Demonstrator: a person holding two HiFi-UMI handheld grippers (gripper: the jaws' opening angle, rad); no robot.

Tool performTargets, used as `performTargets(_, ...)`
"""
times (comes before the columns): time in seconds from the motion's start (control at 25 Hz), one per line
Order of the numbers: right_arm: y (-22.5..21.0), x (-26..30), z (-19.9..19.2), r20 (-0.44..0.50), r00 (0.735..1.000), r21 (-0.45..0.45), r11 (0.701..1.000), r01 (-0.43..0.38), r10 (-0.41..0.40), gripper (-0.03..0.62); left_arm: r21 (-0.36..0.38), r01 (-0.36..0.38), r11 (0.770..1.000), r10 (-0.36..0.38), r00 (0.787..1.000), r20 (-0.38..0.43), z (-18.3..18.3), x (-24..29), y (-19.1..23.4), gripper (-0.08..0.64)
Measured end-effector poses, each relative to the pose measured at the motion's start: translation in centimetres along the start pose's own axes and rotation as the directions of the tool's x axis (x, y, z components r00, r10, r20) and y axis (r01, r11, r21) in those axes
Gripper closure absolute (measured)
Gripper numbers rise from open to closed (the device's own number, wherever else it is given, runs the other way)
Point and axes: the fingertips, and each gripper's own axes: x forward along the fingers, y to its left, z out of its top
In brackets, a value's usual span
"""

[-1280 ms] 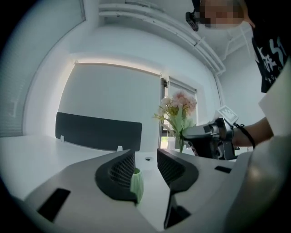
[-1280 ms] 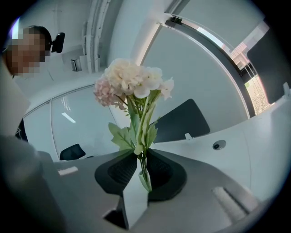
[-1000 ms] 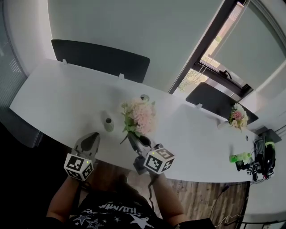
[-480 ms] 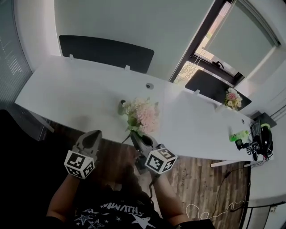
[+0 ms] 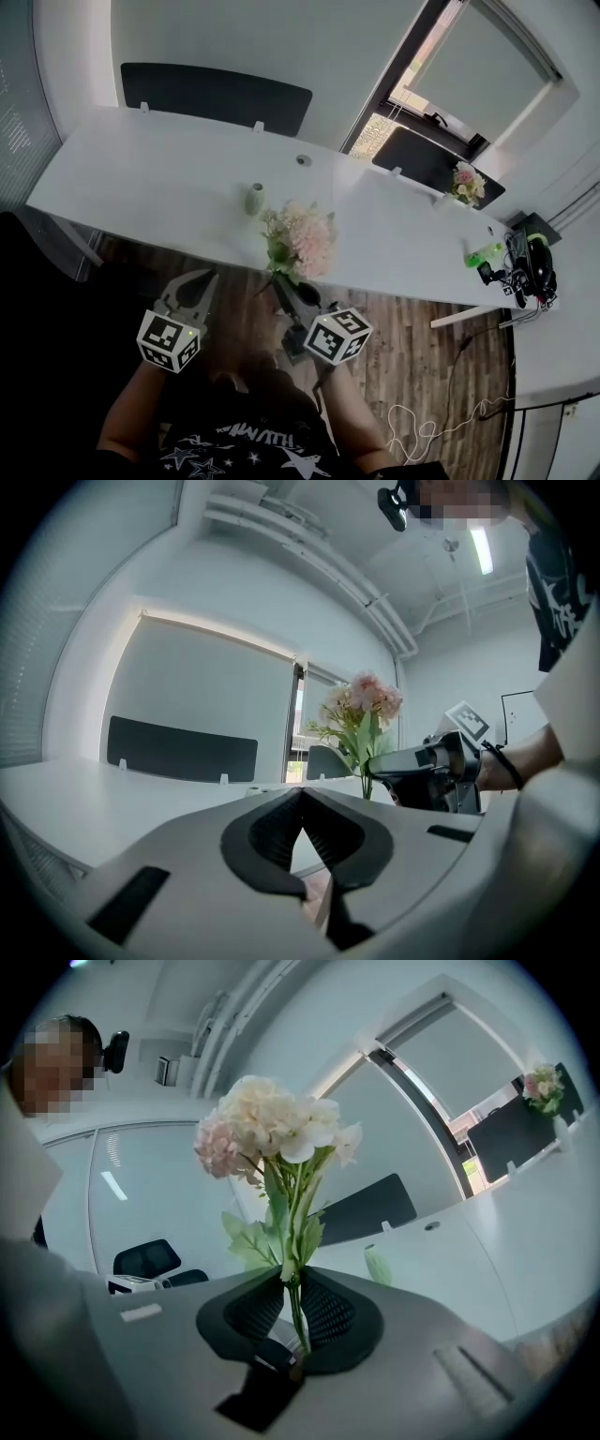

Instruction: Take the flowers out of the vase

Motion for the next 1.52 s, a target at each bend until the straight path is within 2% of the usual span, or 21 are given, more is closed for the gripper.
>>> performTargets(0.24,0.6,-2.0,0.0,0.019,1.000,-0.005,1.000,0.001,0.000,0.537,0.001,0.013,1.000,-0.013,1.000,0.025,0.4,-1.1,-1.7,0.552)
performTargets(0.52,2.0,-3.9,0.6,0.031,0.999,-0.010,0.999,-0.034,0.035,0.537,0.004,-0.018,1.000,0.018,0.999,0.028,1.7,-2.3,-3.4,0.552)
performTargets(1.2,4.3,-18.7,-1.0,0.006,0.997,0.001,0.997,-0.081,0.081,0.538,-0.008,-0.097,0.995,0.097,0.995,0.038,1.9,-7.7,-16.8,0.552)
performTargets(1.52,4.8,-20.9,-1.0,0.021,0.996,0.002,0.996,-0.091,0.091,0.537,-0.007,-0.118,0.993,0.118,0.992,0.046,2.3,-8.5,-18.1,0.552)
